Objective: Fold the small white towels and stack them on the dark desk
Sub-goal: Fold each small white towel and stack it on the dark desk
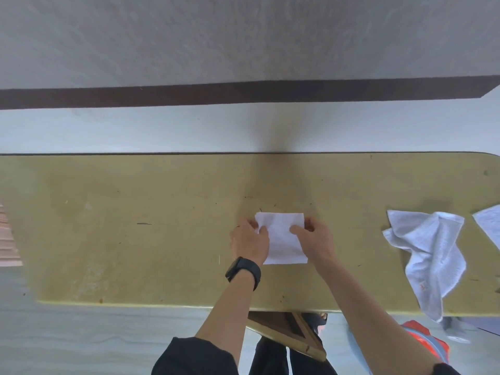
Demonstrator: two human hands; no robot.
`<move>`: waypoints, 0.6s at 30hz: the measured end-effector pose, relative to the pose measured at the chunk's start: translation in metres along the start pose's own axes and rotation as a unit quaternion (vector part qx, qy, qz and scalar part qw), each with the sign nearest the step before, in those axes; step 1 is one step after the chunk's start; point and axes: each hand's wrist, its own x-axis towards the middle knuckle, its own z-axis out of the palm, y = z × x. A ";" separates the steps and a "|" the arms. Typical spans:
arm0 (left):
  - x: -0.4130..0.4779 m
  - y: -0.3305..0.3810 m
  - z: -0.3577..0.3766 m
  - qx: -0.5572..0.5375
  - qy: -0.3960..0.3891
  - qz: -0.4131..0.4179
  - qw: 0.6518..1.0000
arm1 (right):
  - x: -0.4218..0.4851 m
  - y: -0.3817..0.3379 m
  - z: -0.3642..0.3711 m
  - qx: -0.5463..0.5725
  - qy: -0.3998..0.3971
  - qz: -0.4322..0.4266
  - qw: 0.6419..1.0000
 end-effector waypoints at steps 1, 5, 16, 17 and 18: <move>-0.002 0.000 -0.004 -0.057 -0.005 -0.006 0.998 | -0.001 0.000 -0.002 0.010 -0.005 -0.010 1.000; -0.012 0.002 -0.029 -0.166 -0.040 0.009 0.985 | -0.013 -0.007 -0.015 0.029 -0.011 -0.081 0.996; -0.143 0.085 -0.173 -0.187 0.066 0.269 0.942 | -0.162 -0.132 -0.078 0.004 0.057 -0.374 0.926; -0.159 0.095 -0.184 -0.193 0.094 0.281 0.935 | -0.178 -0.145 -0.080 0.007 0.065 -0.398 0.915; -0.174 0.102 -0.195 -0.203 0.118 0.289 0.928 | -0.193 -0.156 -0.081 0.011 0.070 -0.418 0.906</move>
